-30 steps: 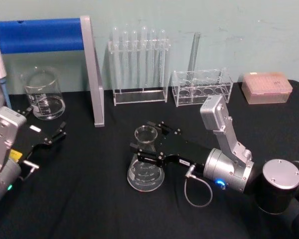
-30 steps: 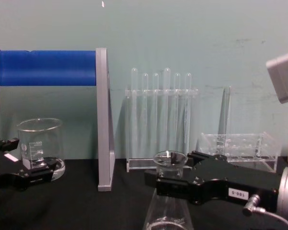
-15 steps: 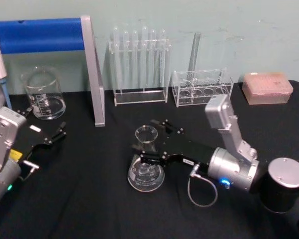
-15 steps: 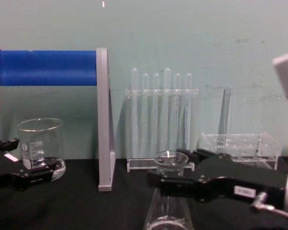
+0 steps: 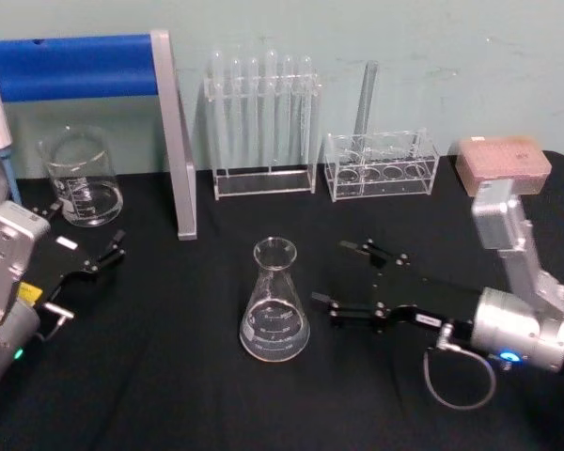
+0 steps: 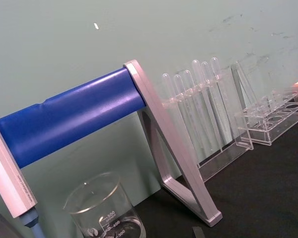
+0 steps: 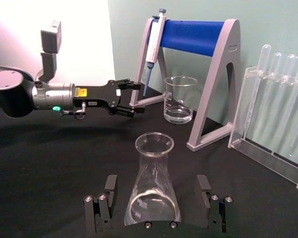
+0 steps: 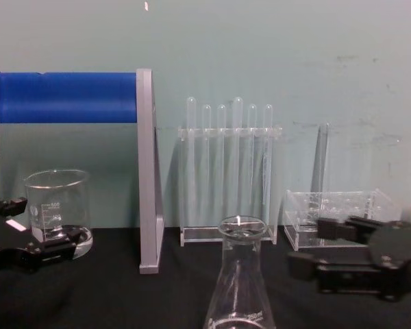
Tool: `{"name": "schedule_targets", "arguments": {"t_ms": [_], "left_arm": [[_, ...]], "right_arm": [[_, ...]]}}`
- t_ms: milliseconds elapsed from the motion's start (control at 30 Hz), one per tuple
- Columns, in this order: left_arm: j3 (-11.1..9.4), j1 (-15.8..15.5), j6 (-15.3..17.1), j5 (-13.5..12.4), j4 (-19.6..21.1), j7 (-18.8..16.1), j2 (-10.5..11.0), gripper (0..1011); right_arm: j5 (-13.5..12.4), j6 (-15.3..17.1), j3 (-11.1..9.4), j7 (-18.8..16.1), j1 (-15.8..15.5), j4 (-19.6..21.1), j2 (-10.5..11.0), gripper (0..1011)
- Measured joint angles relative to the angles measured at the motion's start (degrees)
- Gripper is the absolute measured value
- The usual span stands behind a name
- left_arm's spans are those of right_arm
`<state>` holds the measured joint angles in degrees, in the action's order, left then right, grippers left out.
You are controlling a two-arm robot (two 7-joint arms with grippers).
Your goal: Grasp the erlenmeyer flask with one hand, shake it three times, then place it back.
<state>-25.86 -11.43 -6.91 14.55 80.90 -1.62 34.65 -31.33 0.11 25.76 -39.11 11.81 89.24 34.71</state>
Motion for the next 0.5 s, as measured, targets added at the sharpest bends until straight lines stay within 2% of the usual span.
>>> {"name": "schedule_targets", "arguments": {"t_ms": [167,267,400,433,467,500], "left_arm": [[0.0,0.0,0.0,0.0,0.0,0.0,0.0,1001],[0.0,0.0,0.0,0.0,0.0,0.0,0.0,1001],[0.0,0.0,0.0,0.0,0.0,0.0,0.0,1001],[0.0,0.0,0.0,0.0,0.0,0.0,0.0,1001],[0.0,0.0,0.0,0.0,0.0,0.0,0.0,1001],[0.0,0.0,0.0,0.0,0.0,0.0,0.0,1001]], "right_arm": [[-1.6,-0.7,-1.8,0.9,-1.8,1.8,2.1,1000],[-1.8,-1.7,-3.6,4.7,-2.8,2.3,1.6,1000],[0.3,-3.1,-5.5,12.4,-3.2,2.1,-1.7,1000],[1.1,-3.3,-5.7,14.3,-3.2,1.8,-2.6,1000],[3.0,-3.6,-6.0,18.0,-3.1,1.3,-4.5,1000],[3.8,-3.6,-6.0,19.7,-2.9,0.9,-5.4,1000]]}}
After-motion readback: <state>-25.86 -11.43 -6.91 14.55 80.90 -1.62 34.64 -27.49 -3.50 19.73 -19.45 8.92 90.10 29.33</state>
